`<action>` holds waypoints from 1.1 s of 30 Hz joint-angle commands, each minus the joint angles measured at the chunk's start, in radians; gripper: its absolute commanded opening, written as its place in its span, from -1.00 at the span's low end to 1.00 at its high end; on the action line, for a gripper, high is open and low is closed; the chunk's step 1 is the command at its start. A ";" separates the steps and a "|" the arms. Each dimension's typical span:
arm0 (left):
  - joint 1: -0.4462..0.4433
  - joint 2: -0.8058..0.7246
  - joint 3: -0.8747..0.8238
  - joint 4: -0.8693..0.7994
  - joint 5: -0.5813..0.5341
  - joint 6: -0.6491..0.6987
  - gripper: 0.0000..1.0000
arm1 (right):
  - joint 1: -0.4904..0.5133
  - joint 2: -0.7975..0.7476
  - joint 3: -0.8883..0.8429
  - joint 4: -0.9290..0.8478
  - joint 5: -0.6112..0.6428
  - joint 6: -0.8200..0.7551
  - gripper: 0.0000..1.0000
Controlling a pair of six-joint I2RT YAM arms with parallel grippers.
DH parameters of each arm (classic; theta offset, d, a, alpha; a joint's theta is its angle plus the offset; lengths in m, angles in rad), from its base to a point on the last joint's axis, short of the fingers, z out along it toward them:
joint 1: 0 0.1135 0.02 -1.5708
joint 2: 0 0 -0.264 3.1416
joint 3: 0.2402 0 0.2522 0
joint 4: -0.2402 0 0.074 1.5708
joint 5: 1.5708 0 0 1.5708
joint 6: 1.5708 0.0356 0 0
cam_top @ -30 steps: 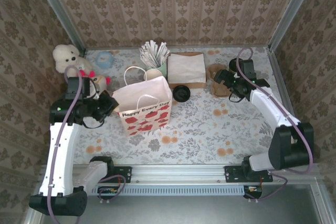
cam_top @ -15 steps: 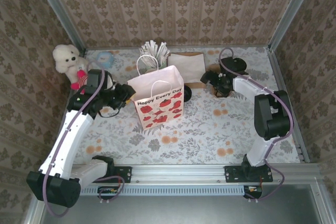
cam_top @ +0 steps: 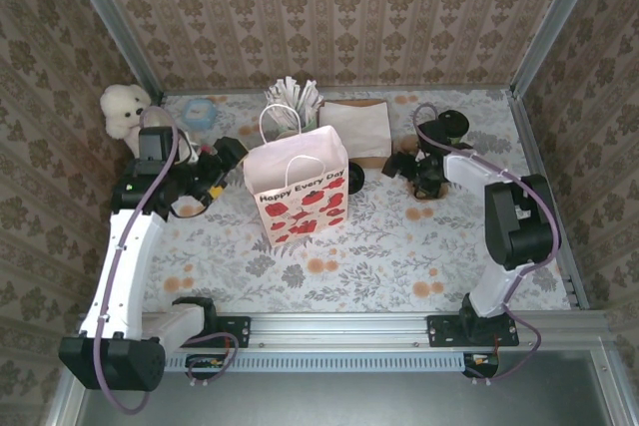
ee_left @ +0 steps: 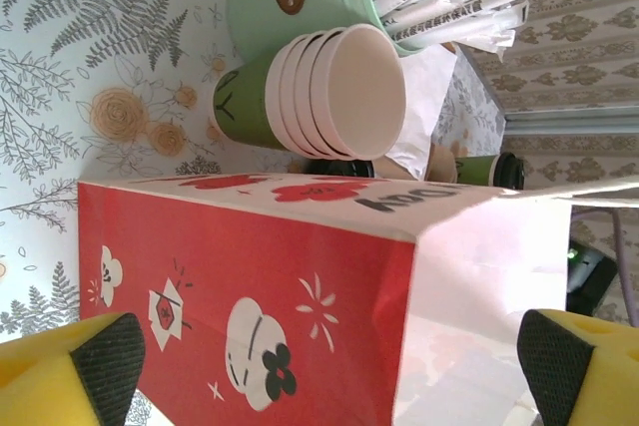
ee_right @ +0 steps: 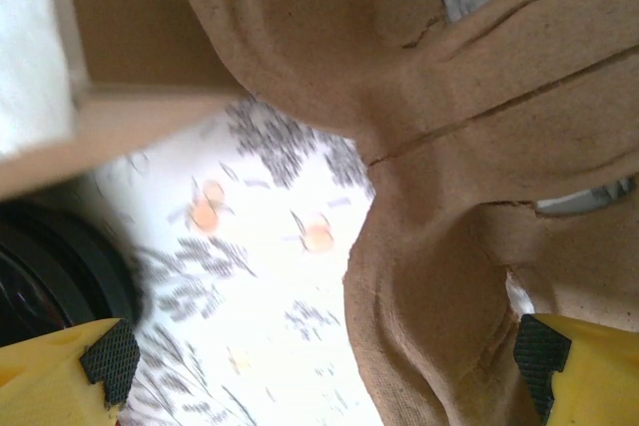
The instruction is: Pack the takeout coffee
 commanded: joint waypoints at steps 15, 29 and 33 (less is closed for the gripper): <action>0.008 -0.085 0.024 -0.083 -0.299 0.023 1.00 | -0.049 -0.289 -0.206 -0.245 0.112 -0.123 1.00; -0.009 -0.034 0.030 -0.094 -0.233 0.053 1.00 | -0.048 -0.479 -0.334 -0.015 0.244 0.312 1.00; -0.019 -0.035 0.010 -0.051 -0.220 0.051 1.00 | -0.048 -0.464 -0.303 -0.070 0.295 0.418 1.00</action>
